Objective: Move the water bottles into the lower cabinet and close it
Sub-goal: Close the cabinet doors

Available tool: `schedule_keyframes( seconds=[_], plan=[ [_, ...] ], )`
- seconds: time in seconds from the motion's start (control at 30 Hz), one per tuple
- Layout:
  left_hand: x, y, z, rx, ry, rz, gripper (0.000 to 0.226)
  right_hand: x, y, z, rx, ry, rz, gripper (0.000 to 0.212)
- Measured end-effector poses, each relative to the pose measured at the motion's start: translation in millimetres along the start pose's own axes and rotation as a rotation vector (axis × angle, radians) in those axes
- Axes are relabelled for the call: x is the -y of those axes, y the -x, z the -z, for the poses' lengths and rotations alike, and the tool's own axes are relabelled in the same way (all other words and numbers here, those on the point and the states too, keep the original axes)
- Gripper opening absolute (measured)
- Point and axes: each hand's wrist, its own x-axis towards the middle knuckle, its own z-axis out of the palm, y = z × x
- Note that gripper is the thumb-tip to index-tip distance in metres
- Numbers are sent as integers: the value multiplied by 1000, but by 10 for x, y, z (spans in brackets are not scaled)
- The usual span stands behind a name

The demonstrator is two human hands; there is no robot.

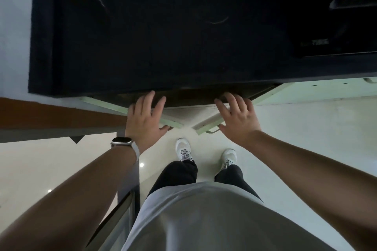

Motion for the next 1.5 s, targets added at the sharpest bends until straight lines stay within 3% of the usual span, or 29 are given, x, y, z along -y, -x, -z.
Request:
schedule_keyframes(
  seconds=[0.13, 0.3, 0.57, 0.77, 0.9, 1.17, 1.5],
  plan=[
    [85, -83, -72, -40, 14, -94, 99, 117, -273, 48, -145, -8, 34, 88],
    [160, -326, -97, -80, -11, -168, 96, 164, -600, 130, -201, -1, -11, 92],
    [30, -824, -19, -142, 10, -35, 72, 245, -1039, 315, -234, -10, -52, 79],
    [-10, -865, 37, -100, 2, -7, 74, 271, -942, 374, -185, -5, -49, 80],
    [-18, -789, 183, -87, 31, -84, 71, 268, -820, 473, -154, 4, -2, 70],
    [5, -715, 789, -169, 117, -138, 54, 123, -552, 953, -245, -43, 19, 50],
    [-294, -473, 1539, -284, 67, -131, 53, -163, -131, 1665, -375, -53, 72, 55]
  ],
)
